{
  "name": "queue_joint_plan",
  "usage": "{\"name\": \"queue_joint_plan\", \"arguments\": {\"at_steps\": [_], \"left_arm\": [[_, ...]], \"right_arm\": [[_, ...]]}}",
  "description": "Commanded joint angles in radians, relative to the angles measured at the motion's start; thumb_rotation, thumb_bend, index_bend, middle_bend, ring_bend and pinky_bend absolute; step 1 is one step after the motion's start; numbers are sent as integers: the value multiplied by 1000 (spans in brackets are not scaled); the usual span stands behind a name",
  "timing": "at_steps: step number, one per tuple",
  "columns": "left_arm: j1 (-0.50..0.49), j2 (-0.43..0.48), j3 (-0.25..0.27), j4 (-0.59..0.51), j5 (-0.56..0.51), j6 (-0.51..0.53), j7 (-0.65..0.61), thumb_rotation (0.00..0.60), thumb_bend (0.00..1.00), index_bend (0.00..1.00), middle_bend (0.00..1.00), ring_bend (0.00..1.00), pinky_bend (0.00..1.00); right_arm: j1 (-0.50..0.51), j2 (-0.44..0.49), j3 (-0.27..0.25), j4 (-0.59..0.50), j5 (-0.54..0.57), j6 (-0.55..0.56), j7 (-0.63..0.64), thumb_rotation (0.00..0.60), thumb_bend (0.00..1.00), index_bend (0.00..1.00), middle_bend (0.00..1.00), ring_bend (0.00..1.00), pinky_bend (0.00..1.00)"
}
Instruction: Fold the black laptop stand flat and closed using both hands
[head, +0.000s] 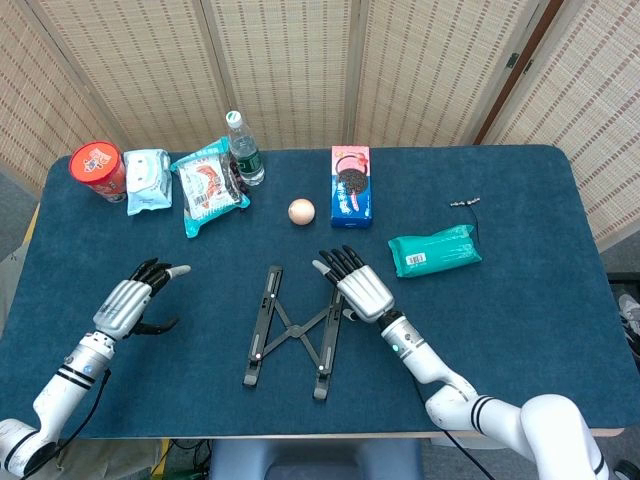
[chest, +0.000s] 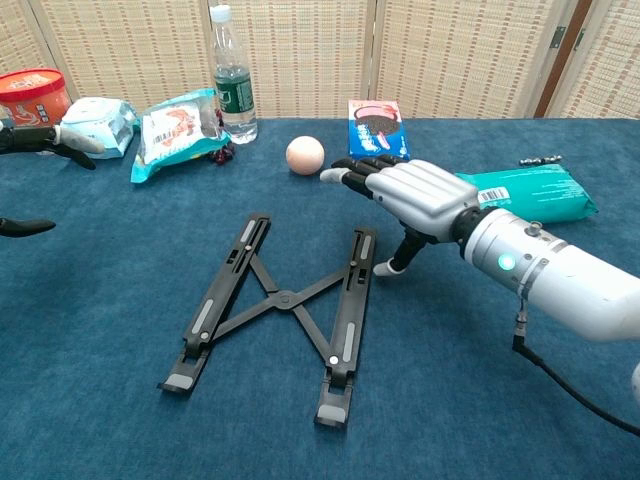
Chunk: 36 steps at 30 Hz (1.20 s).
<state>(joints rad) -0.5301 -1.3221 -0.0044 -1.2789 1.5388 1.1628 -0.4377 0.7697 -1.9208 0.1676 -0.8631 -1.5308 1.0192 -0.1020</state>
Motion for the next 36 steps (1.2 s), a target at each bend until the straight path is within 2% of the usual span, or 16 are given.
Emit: {"name": "queue_joint_plan", "arguments": {"at_steps": [1, 9, 14, 17, 20, 25, 28, 31, 36], "left_arm": [[0, -1, -2, 1, 1, -1, 1, 600, 262, 133, 210, 117, 0], [-4, -4, -12, 18, -16, -24, -7, 600, 262, 133, 209, 117, 0], [-17, -18, -21, 56, -25, -49, -18, 600, 262, 133, 209, 117, 0], [-32, -33, -24, 96, -20, -69, -21, 600, 262, 133, 209, 117, 0], [-55, -53, -22, 143, -3, -89, -21, 600, 262, 133, 208, 117, 0], [-105, -102, -12, 223, 37, -127, -16, 600, 262, 83, 160, 101, 0], [-133, -142, -10, 273, 52, -146, -15, 600, 262, 46, 131, 94, 0], [-156, -182, -7, 314, 62, -160, -21, 600, 262, 22, 126, 92, 0], [-181, -234, -1, 357, 76, -164, -30, 600, 262, 4, 114, 88, 0]], "right_arm": [[28, -32, 17, 41, 11, -8, 11, 600, 0, 0, 0, 0, 0], [103, -128, 38, 199, 25, -31, 30, 600, 0, 0, 0, 0, 0], [117, -156, 46, 244, 28, 1, 107, 600, 0, 0, 0, 0, 0], [90, -119, 22, 195, 7, 55, 145, 600, 1, 0, 0, 0, 0], [55, -46, -12, 95, -27, 119, 147, 600, 0, 0, 0, 0, 0], [10, 84, -71, -100, -91, 196, 74, 600, 0, 0, 0, 0, 0], [-11, 126, -96, -178, -106, 207, 30, 600, 0, 0, 0, 0, 0], [-20, 138, -115, -220, -113, 200, -3, 600, 0, 0, 0, 0, 0], [-20, 127, -131, -220, -124, 182, -39, 600, 0, 0, 0, 0, 0]]}}
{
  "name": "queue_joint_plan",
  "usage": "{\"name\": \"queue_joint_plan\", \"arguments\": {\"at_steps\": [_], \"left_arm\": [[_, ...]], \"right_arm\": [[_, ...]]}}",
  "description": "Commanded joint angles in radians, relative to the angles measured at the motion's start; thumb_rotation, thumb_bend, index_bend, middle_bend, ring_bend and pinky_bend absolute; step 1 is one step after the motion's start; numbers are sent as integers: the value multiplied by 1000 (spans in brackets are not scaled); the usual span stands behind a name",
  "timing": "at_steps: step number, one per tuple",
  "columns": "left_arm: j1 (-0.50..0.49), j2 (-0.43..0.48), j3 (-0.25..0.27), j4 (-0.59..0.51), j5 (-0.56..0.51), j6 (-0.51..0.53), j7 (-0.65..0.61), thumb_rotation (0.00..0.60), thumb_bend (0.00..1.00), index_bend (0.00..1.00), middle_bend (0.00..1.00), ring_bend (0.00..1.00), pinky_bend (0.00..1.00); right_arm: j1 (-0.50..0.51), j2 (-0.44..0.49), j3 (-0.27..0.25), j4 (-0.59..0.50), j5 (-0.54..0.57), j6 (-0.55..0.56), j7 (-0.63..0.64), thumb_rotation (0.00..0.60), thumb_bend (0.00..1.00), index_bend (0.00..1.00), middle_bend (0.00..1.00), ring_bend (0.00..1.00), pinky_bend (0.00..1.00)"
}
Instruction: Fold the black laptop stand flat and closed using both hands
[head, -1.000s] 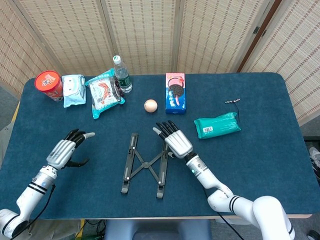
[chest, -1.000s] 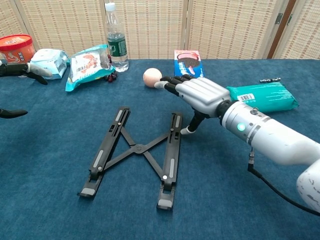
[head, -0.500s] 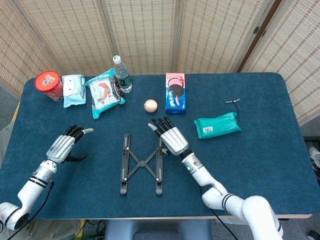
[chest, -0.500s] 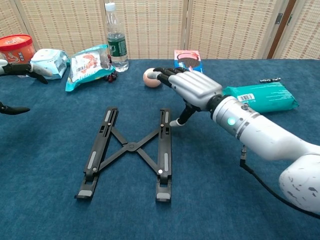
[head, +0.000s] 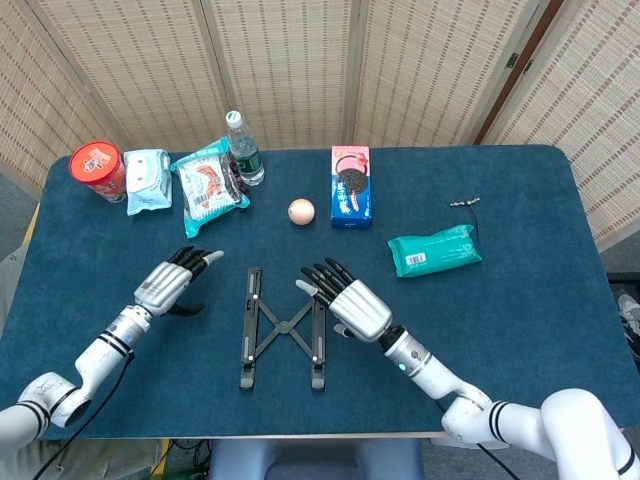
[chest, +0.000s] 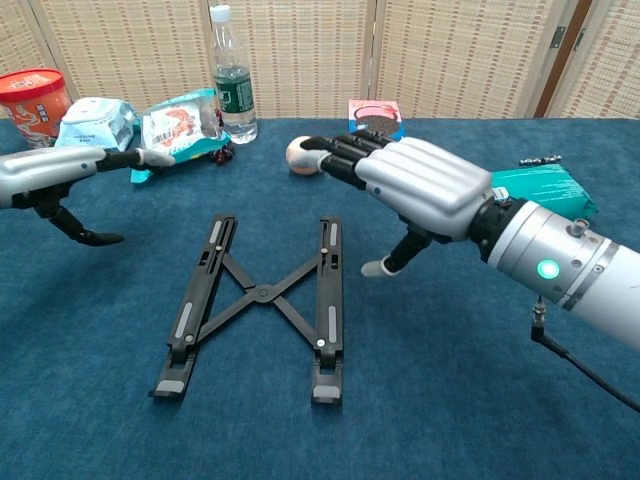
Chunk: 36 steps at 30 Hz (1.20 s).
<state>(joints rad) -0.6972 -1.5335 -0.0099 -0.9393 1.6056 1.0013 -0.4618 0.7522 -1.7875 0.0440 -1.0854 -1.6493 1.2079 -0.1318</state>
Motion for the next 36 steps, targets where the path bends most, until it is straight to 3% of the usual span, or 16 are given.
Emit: {"name": "queue_joint_plan", "arguments": {"at_steps": [1, 17, 36], "left_arm": [[-18, -33, 6, 29, 13, -1, -1, 600, 262, 4, 114, 88, 0], [-28, -99, 5, 66, -18, -5, 44, 600, 261, 0, 114, 88, 0], [1, -116, -47, -10, -133, -28, 184, 600, 262, 0, 98, 84, 0]], "right_arm": [[-1, -12, -9, 7, -7, -13, -7, 600, 0, 0, 0, 0, 0], [9, -117, -38, 153, -34, -43, 12, 600, 0, 0, 0, 0, 0], [-35, -196, -6, 164, 4, -2, -66, 600, 0, 0, 0, 0, 0]]}}
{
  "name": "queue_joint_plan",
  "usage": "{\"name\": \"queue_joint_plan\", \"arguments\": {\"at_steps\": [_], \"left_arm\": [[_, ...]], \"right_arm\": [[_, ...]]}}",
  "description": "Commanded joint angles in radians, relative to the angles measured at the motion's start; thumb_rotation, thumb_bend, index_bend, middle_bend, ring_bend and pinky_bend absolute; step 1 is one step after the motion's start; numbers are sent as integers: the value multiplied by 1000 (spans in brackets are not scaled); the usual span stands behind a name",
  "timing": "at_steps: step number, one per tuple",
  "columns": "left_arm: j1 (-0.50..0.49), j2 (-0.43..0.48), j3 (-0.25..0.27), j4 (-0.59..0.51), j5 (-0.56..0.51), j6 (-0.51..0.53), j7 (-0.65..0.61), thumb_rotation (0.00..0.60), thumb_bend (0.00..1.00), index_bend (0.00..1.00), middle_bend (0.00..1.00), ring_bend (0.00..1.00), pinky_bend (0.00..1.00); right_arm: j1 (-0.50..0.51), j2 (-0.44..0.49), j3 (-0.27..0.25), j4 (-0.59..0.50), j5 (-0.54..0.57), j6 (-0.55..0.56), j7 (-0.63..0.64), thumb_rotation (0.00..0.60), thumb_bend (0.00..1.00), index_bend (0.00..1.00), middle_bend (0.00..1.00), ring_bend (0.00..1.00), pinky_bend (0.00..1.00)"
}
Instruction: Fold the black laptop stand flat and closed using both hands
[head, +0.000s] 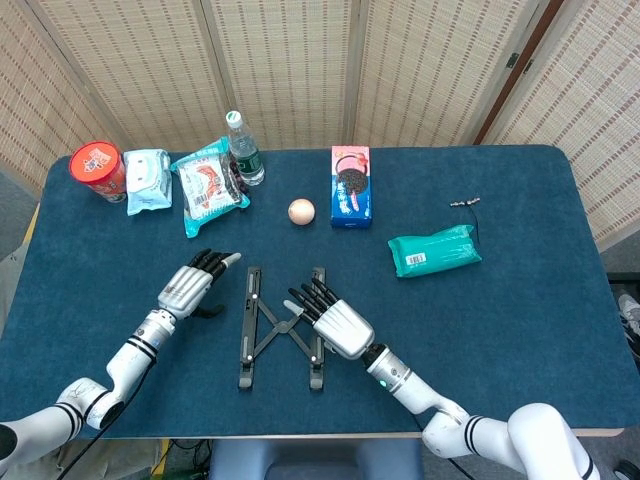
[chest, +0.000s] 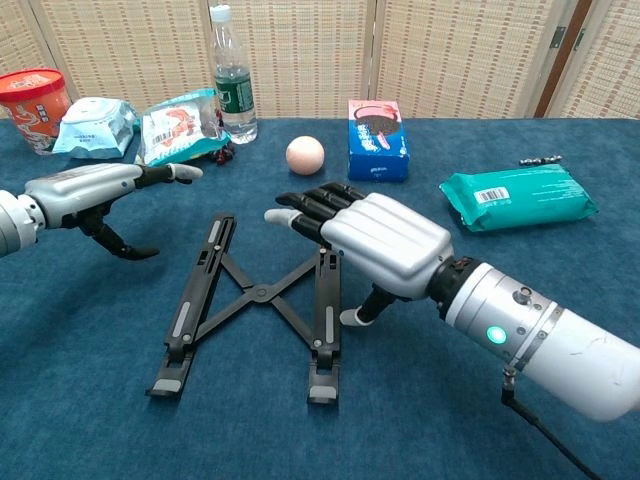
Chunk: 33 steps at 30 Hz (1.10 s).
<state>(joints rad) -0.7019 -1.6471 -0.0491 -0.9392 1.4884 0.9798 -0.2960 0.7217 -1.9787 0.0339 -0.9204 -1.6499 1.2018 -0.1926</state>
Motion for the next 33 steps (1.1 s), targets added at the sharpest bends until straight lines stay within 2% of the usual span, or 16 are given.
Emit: {"name": "queue_joint_plan", "arguments": {"at_steps": [1, 9, 33], "left_arm": [[7, -3, -10, -12, -22, -7, 26, 600, 262, 0, 98, 83, 0], [23, -8, -15, -26, -55, -21, 77, 600, 261, 0, 89, 81, 0], [3, -83, -10, 28, -29, -44, -43, 600, 261, 0, 78, 80, 0]], "right_arm": [[-7, -7, 5, -3, 6, 6, -5, 600, 0, 0, 0, 0, 0], [-17, -4, 7, -18, 12, 5, -22, 600, 0, 0, 0, 0, 0], [-10, -34, 24, 2, 7, 12, -28, 600, 0, 0, 0, 0, 0]]}}
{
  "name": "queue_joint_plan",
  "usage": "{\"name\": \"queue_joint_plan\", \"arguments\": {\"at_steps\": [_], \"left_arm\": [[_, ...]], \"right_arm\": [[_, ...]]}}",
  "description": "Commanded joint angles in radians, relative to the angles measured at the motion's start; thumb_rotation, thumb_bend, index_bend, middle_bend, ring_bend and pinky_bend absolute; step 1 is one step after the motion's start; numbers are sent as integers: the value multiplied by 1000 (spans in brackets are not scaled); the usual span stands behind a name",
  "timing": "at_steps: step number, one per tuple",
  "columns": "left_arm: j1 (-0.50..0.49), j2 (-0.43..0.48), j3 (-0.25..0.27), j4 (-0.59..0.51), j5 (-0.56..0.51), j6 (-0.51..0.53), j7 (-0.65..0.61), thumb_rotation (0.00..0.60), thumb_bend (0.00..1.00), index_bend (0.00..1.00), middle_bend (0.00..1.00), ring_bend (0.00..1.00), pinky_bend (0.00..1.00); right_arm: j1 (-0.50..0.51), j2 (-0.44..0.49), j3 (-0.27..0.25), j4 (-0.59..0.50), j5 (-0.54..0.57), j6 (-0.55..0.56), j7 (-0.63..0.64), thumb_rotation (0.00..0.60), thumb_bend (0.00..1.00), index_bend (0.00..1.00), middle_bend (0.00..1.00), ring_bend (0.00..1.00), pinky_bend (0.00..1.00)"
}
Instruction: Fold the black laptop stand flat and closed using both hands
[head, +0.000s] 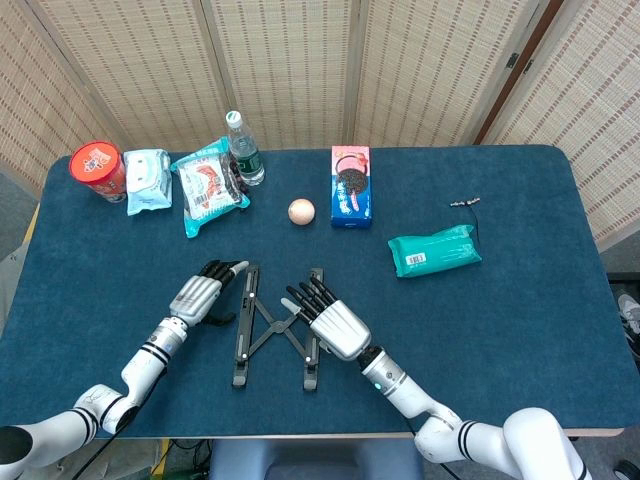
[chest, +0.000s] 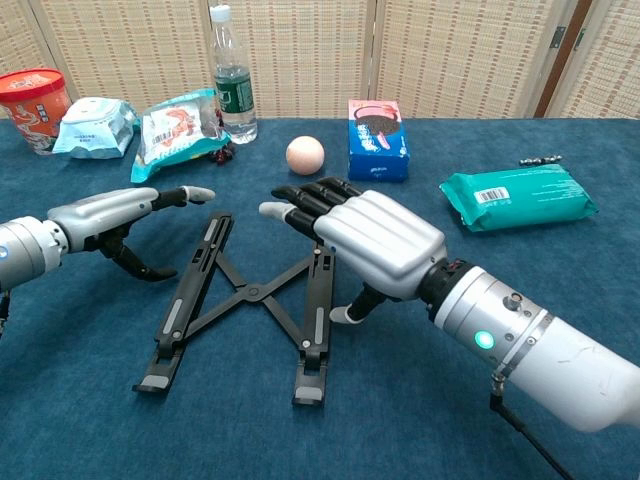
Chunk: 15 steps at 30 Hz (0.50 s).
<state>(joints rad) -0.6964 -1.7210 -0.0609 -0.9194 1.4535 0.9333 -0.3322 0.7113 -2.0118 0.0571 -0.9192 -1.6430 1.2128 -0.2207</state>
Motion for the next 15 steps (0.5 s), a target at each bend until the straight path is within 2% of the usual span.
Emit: {"name": "queue_joint_plan", "arguments": {"at_steps": [1, 15], "left_arm": [[-3, -13, 1, 11, 7, 5, -12, 600, 261, 0, 74, 80, 0], [-8, -36, 6, 41, 22, 14, -37, 600, 262, 0, 54, 70, 0]], "right_arm": [[1, -1, 1, 3, 0, 0, -1, 600, 0, 0, 0, 0, 0], [3, -3, -3, 15, -4, -3, 6, 600, 0, 0, 0, 0, 0]]}}
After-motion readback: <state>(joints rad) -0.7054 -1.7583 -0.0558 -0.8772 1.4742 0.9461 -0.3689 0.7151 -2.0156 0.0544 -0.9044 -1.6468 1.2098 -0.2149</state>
